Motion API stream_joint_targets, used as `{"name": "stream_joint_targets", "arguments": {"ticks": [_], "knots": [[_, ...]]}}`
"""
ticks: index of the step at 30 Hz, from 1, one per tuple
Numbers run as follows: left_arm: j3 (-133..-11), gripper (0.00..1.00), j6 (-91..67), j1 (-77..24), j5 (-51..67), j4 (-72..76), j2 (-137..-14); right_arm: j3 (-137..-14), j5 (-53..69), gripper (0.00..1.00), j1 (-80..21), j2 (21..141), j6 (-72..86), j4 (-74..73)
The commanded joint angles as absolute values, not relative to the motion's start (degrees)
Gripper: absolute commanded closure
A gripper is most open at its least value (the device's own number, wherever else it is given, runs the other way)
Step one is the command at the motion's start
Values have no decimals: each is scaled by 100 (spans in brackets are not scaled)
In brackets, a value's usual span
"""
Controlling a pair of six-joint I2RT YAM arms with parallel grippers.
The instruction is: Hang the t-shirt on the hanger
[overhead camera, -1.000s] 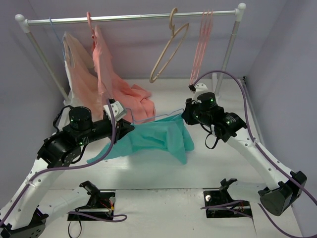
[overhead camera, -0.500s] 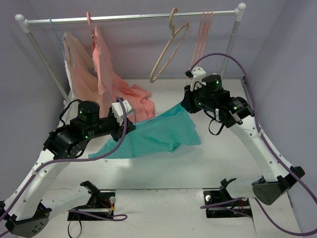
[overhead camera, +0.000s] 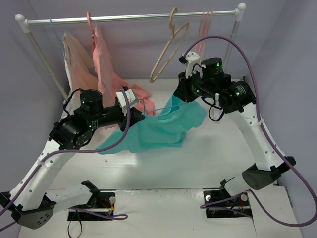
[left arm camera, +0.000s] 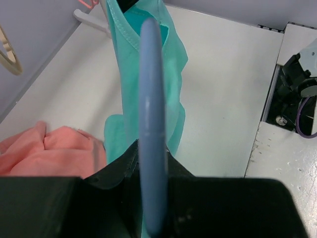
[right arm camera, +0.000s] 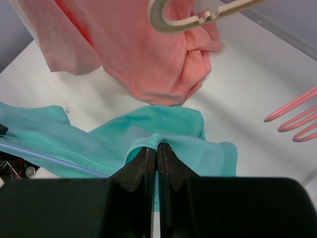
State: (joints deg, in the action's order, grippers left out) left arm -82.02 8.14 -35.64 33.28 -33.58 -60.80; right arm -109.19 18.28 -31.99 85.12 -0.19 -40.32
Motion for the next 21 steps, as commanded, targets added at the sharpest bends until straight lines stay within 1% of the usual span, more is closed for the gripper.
{"name": "stream_joint_targets", "arguments": {"ticks": [1,3,5,7,15,18,19,21], "knots": [[-8499,100,826,-3560,3508,-2646,-6099,-11504,2127,100,-3261,8744,-114,-4121],[-8455,100,817,-3551,3323,-2646,-6135,-11715,2083,100,-3296,8833,-62,-4262],[-8324,100,844,-3560,2964,-2637,-6135,-11733,1978,100,-3305,8877,-27,-4271],[-8175,100,853,-3560,2892,-2558,-6108,-11698,1916,100,-3313,8868,0,-4210],[-7849,100,370,-3568,3568,-1591,-6231,-11698,2092,100,-3542,9166,290,-4025],[-7726,100,343,-3603,3437,-1451,-6328,-11883,1995,100,-3709,9369,360,-4113],[-7534,100,325,-3621,3419,-1093,-6285,-11839,1943,100,-3752,9413,378,-4078],[-7235,100,247,-3630,3419,-907,-6197,-11752,1872,100,-3753,9422,387,-4069]]}}
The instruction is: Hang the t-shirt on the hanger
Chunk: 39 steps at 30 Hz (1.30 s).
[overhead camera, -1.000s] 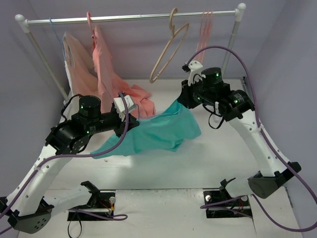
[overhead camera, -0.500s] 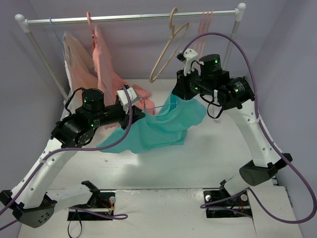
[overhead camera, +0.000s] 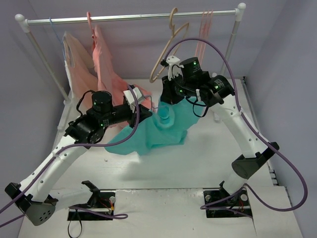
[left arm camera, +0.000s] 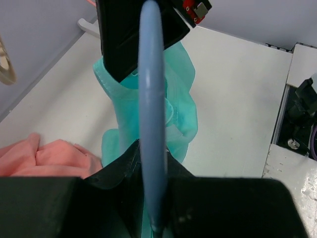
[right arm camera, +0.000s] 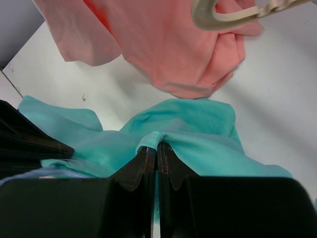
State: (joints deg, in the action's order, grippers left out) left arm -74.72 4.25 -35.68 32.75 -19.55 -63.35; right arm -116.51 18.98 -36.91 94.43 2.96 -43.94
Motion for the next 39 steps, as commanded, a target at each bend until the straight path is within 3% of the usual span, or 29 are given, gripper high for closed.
{"name": "stream_joint_targets", "arguments": {"ticks": [1,8,15,18,20,28,32,39], "knots": [[-7085,100,194,-3630,3436,-540,-6161,-11699,1846,100,-3762,9422,387,-4026],[-6453,100,176,-3630,3428,-132,-5986,-11584,1644,94,-3709,9378,237,-4060],[-5346,100,-184,-3621,3366,1439,-5643,-11558,1617,88,-3648,9360,44,-4333],[-5221,100,-325,-3621,3410,1599,-5660,-11461,1617,82,-3630,9352,53,-4359],[-5168,100,-334,-3630,3445,1635,-5660,-11470,1617,71,-3604,9325,1,-4377],[-4843,100,-396,-3630,3375,2030,-5616,-11610,1626,59,-3375,9150,-325,-4553],[-4755,100,-264,-3595,3305,1873,-5485,-11356,1941,57,-3226,8808,-755,-4535],[-4992,100,210,-3498,3498,1108,-5309,-9864,2320,59,-3094,7570,-1923,-4219]]}}
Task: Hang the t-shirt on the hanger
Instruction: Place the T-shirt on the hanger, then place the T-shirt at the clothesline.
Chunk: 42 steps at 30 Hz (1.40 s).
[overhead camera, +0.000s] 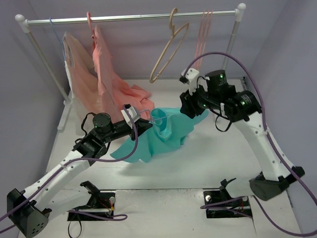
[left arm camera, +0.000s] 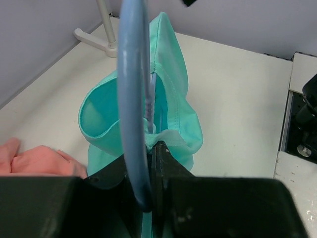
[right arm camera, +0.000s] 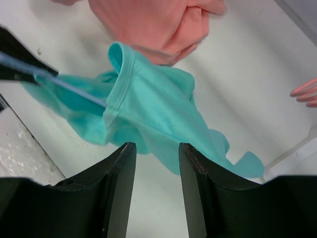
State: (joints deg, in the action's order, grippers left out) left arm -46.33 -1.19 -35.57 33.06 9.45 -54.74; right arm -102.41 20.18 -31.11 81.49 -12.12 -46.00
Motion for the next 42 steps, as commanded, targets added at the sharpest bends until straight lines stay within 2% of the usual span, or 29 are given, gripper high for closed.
{"name": "stream_joint_targets", "arguments": {"ticks": [1,6,14,28,36,42], "knots": [[-5036,100,237,-3498,3533,968,-5282,-9757,2320,60,-3094,7472,-2160,-4184],[-5317,100,378,-3489,3788,554,-5300,-9335,2320,60,-3085,7102,-2794,-4069],[-5554,100,422,-3489,4016,238,-5256,-9193,3041,58,-3085,7321,-3567,-4263],[-6020,100,641,-3489,4219,-430,-5309,-8868,3612,58,-3085,7444,-3832,-4201],[-6257,100,668,-3498,4491,-641,-5431,-8710,3709,63,-3076,7462,-3876,-4035],[-6398,100,808,-3489,4535,-922,-5441,-8605,3507,74,-3085,7392,-3972,-4017]]}}
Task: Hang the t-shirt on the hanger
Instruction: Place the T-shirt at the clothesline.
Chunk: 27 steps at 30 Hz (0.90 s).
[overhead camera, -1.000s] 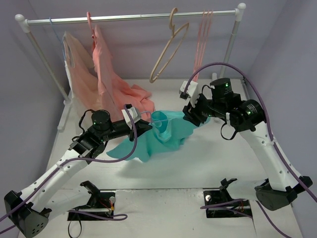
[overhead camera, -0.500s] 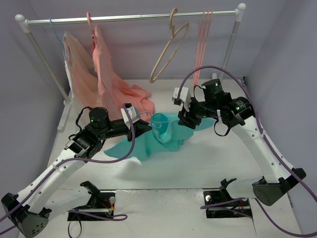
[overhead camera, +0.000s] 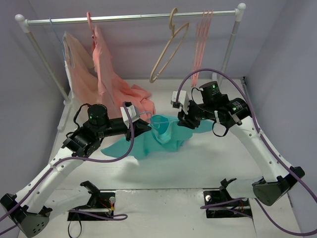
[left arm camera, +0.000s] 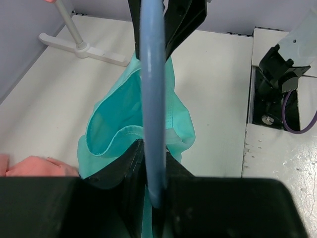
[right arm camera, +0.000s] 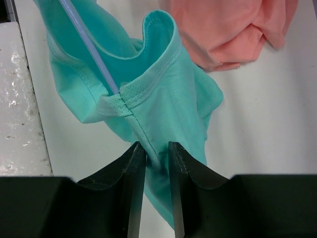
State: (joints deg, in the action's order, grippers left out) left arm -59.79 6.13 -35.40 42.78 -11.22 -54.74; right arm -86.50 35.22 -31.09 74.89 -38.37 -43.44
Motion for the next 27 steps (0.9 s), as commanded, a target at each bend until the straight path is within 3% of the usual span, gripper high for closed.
{"name": "stream_joint_targets", "arguments": {"ticks": [1,14,27], "knots": [[-6425,100,826,-3489,4526,-958,-5432,-8578,3463,75,-3085,7365,-3990,-4017],[-6548,100,861,-3489,4509,-1160,-5440,-8104,3129,77,-3085,6856,-4025,-3973],[-6636,100,703,-3489,4816,-1046,-5528,-8033,3673,77,-3085,6882,-3920,-3850]]}}
